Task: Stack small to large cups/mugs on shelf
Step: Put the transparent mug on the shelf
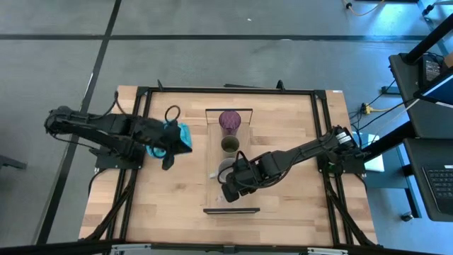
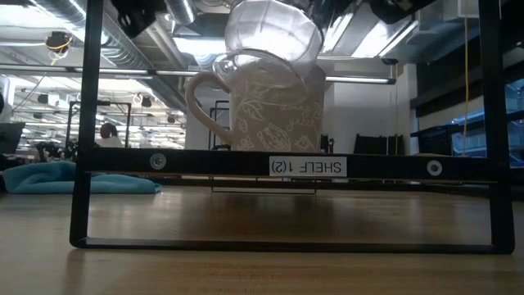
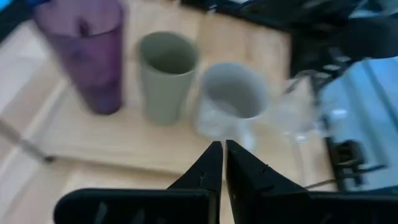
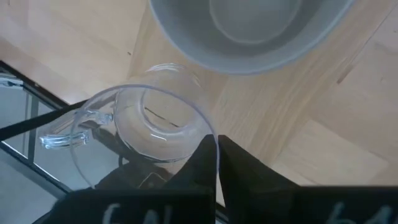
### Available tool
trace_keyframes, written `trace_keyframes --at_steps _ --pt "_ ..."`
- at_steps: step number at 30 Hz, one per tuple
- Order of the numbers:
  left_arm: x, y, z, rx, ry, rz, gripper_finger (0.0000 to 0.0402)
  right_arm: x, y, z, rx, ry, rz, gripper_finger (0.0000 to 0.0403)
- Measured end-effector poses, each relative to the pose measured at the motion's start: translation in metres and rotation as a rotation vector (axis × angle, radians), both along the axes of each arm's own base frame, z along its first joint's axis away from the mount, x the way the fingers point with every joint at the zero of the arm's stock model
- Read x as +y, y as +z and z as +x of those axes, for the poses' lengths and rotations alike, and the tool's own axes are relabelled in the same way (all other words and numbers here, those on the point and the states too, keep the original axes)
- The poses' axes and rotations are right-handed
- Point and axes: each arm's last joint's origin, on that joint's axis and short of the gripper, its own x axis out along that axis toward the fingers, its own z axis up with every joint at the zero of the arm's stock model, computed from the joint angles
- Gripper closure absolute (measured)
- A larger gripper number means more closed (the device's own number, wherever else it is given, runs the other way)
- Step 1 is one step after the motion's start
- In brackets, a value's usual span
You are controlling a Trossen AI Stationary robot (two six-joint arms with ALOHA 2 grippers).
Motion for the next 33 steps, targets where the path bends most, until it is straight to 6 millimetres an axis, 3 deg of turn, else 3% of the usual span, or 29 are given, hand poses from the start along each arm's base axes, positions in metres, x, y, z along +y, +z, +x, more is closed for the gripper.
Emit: trace_keyframes --at_steps 6,19,28,33 --pt "-0.029 0.0 0.008 -0.04 -0.084 -0.056 0.0388 -0.002 0.0 0.001 -0.005 0.004 -0.011 0.0393" --pt "-0.097 -0.033 0.049 -0.005 -0.159 -0.197 0.0388 -0.004 0.0 0.001 -0.035 0.067 -0.096 0.0393" --pt "-0.124 -0.062 0.06 0.092 -0.126 -0.223 0.0388 -0.003 -0.001 0.001 -0.042 0.109 -0.14 0.0393" --pt "-0.129 -0.07 0.066 0.087 -0.121 -0.216 0.0388 0.002 -0.004 -0.001 -0.038 0.12 -0.143 0.0393"
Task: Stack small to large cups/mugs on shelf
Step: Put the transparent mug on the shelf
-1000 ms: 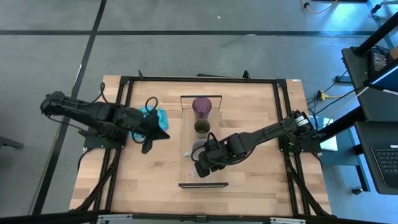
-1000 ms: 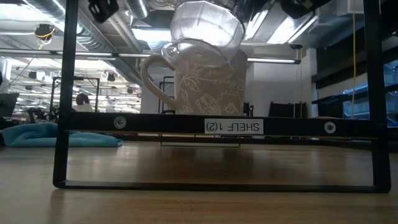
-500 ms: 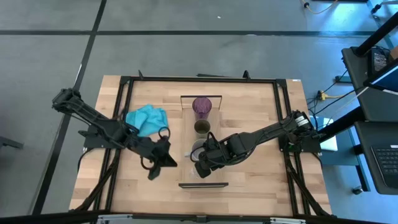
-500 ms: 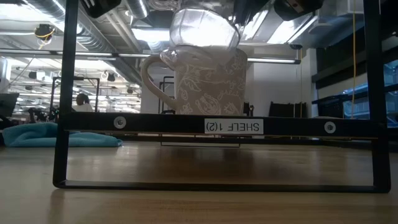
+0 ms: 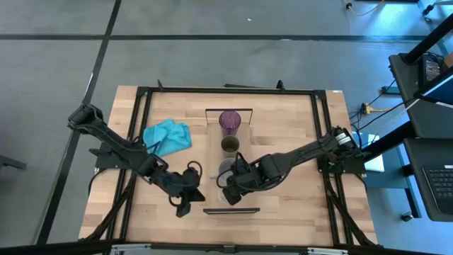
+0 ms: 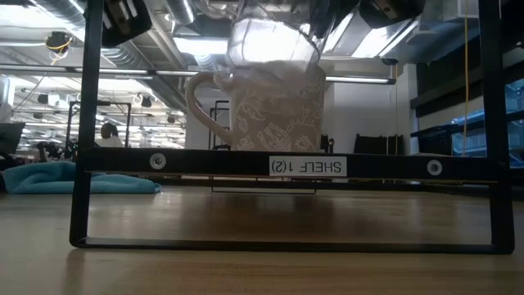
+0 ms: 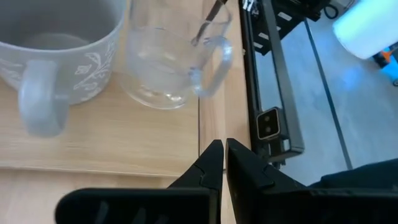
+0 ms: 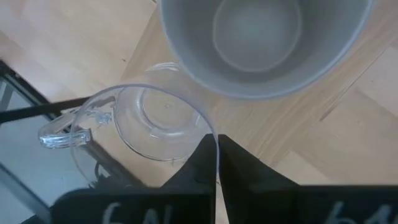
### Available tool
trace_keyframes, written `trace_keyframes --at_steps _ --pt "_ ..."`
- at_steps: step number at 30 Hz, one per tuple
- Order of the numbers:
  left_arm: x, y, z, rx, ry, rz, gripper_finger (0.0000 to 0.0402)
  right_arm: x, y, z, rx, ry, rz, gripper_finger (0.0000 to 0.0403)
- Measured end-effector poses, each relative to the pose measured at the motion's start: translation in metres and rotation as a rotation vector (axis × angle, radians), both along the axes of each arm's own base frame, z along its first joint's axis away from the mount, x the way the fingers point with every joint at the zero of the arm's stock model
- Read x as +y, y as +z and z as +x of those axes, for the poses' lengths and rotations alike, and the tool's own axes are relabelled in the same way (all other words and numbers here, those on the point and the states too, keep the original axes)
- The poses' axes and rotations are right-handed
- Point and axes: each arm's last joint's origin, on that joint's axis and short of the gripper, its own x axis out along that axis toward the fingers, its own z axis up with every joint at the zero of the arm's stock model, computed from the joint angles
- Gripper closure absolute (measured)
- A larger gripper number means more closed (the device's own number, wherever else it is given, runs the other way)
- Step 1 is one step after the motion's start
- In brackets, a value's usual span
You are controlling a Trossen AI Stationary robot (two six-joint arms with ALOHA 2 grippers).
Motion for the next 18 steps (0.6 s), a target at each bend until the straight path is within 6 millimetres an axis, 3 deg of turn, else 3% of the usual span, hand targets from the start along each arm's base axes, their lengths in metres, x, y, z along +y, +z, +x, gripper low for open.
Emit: trace_keyframes --at_steps 18 --pt "-0.011 -0.037 0.027 0.02 0.005 0.039 0.0388 0.004 -0.001 0.0 0.001 -0.002 0.016 0.0393"
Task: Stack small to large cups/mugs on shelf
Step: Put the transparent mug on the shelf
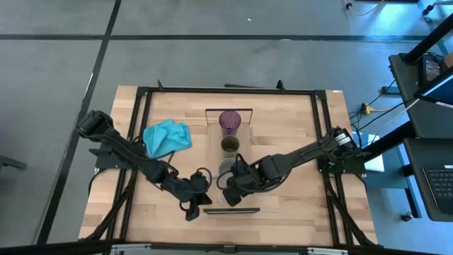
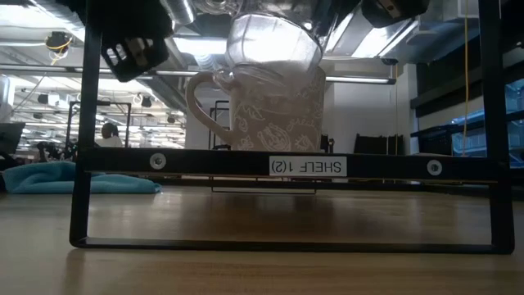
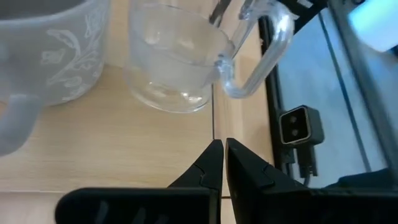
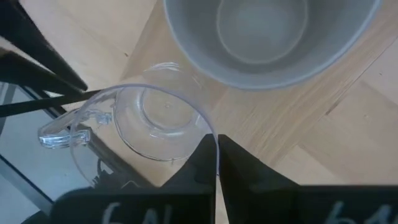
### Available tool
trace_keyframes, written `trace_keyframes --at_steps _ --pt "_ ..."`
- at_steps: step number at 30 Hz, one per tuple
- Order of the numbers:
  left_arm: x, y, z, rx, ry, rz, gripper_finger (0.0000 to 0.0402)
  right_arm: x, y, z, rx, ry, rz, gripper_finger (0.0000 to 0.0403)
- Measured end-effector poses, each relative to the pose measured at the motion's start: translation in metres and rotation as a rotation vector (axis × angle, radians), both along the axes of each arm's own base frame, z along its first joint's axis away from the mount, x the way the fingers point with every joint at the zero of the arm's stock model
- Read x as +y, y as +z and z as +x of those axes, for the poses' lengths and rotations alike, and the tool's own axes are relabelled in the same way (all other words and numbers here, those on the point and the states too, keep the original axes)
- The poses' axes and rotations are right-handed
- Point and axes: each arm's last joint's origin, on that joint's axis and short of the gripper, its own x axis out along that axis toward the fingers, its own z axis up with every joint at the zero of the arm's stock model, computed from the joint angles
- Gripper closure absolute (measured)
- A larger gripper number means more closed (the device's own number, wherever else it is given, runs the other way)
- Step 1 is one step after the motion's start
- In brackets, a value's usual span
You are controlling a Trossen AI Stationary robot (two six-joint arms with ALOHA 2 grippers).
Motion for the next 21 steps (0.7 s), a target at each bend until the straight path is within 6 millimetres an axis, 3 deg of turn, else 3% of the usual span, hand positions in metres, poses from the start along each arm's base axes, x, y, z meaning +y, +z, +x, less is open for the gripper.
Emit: trace_keyframes --at_steps 21 --pt "0.0013 -0.0072 0.0057 -0.025 0.074 0.056 0.0388 0.0039 -0.0081 0.0028 0.022 0.032 0.011 0.0385"
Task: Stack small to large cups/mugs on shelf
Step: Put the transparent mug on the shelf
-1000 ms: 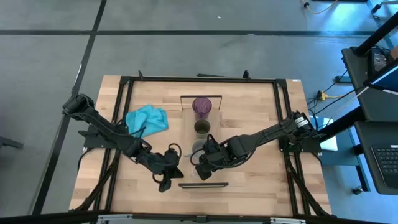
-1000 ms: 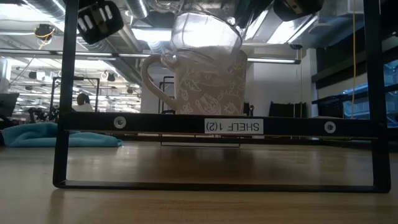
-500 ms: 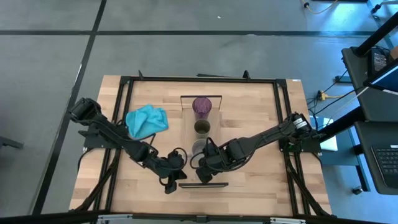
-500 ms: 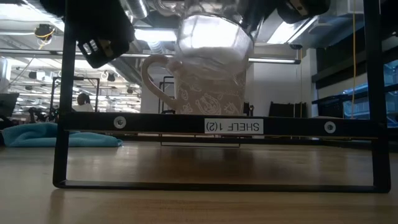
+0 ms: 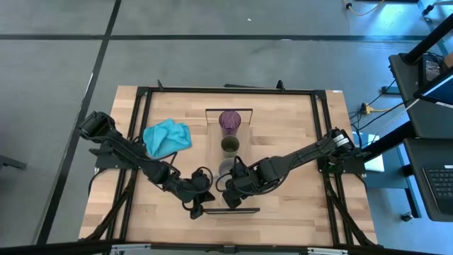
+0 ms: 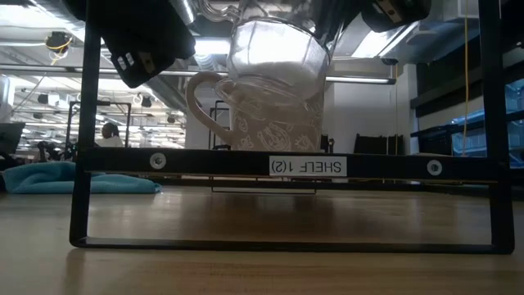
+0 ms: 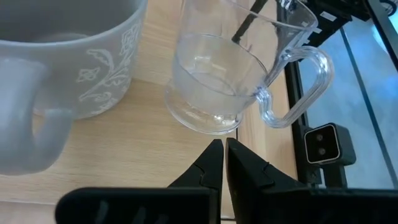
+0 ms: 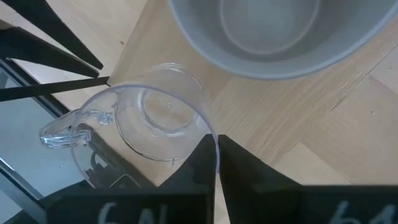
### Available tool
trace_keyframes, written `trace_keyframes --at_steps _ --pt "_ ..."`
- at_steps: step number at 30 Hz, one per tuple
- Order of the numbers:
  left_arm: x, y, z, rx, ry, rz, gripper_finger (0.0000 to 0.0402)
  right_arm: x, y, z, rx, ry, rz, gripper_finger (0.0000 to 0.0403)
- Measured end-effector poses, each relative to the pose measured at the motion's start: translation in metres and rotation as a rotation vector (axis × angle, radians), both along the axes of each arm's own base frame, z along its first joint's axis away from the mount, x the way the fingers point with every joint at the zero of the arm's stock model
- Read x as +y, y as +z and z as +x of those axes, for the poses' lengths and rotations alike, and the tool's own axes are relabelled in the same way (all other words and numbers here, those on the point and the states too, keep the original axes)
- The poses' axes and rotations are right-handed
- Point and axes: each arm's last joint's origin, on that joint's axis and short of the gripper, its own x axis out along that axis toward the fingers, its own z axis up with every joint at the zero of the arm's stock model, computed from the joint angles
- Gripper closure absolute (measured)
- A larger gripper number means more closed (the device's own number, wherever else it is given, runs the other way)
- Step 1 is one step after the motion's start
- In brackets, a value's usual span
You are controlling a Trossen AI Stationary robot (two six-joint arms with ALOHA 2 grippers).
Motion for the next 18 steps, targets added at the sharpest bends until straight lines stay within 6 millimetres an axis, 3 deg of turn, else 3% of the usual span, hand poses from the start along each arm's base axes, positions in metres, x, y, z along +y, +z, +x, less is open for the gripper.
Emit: trace_keyframes --at_steps 18 --pt "0.0014 -0.0002 0.0005 -0.01 0.005 0.037 0.0388 0.0011 0.0012 0.0027 -0.03 0.001 0.012 0.0368"
